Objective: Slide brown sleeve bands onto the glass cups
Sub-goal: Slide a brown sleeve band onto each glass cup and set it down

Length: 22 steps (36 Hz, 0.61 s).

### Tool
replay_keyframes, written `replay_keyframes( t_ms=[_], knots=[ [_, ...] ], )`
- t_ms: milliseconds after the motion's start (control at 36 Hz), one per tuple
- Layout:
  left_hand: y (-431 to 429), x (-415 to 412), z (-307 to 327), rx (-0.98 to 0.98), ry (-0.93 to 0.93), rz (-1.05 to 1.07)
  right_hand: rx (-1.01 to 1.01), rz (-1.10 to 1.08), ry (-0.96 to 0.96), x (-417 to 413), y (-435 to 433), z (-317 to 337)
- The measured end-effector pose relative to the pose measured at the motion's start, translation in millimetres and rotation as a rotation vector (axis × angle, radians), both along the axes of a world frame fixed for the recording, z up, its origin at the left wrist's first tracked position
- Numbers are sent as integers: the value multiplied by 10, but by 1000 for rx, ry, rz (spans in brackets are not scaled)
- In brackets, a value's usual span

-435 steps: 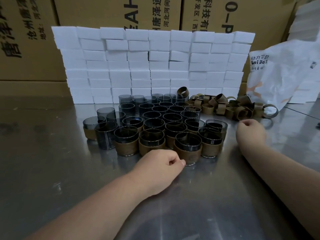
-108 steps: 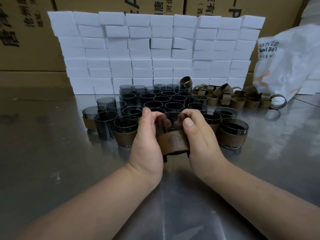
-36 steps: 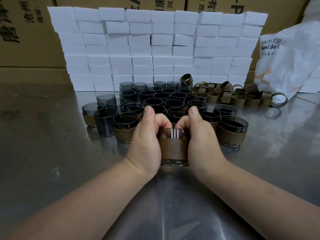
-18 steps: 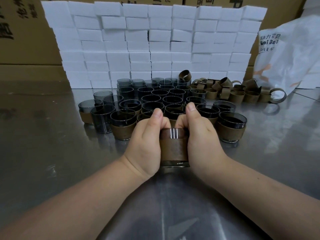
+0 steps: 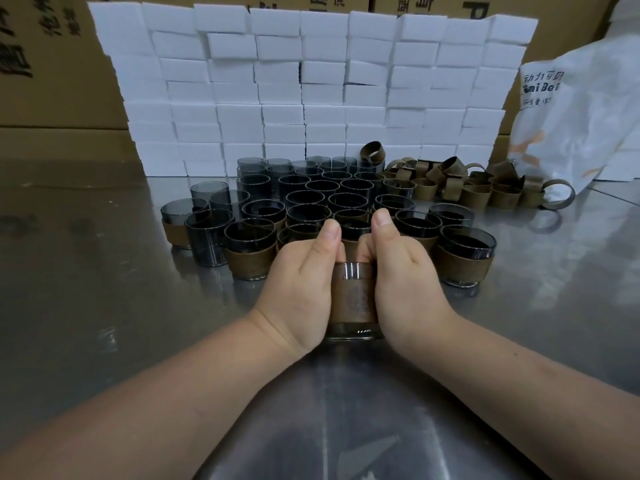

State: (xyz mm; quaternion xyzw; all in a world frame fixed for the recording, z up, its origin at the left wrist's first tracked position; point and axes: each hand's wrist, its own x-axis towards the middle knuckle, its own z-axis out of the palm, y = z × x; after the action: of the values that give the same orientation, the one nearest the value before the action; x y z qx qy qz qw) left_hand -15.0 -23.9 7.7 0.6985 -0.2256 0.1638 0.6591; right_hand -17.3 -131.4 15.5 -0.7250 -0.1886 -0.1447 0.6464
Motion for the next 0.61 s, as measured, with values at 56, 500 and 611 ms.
replay_keyframes(
  t_ms=[56,500,611],
  knots=[
    [0,1,2,4,6,0,0,2,4,6,3,1],
    [-5,-3,2,-15,24,-17,25,36,16,15,1,-11],
    [-6,-6,2,-4,23,-8,29,41,18,18,-6,-15]
  ],
)
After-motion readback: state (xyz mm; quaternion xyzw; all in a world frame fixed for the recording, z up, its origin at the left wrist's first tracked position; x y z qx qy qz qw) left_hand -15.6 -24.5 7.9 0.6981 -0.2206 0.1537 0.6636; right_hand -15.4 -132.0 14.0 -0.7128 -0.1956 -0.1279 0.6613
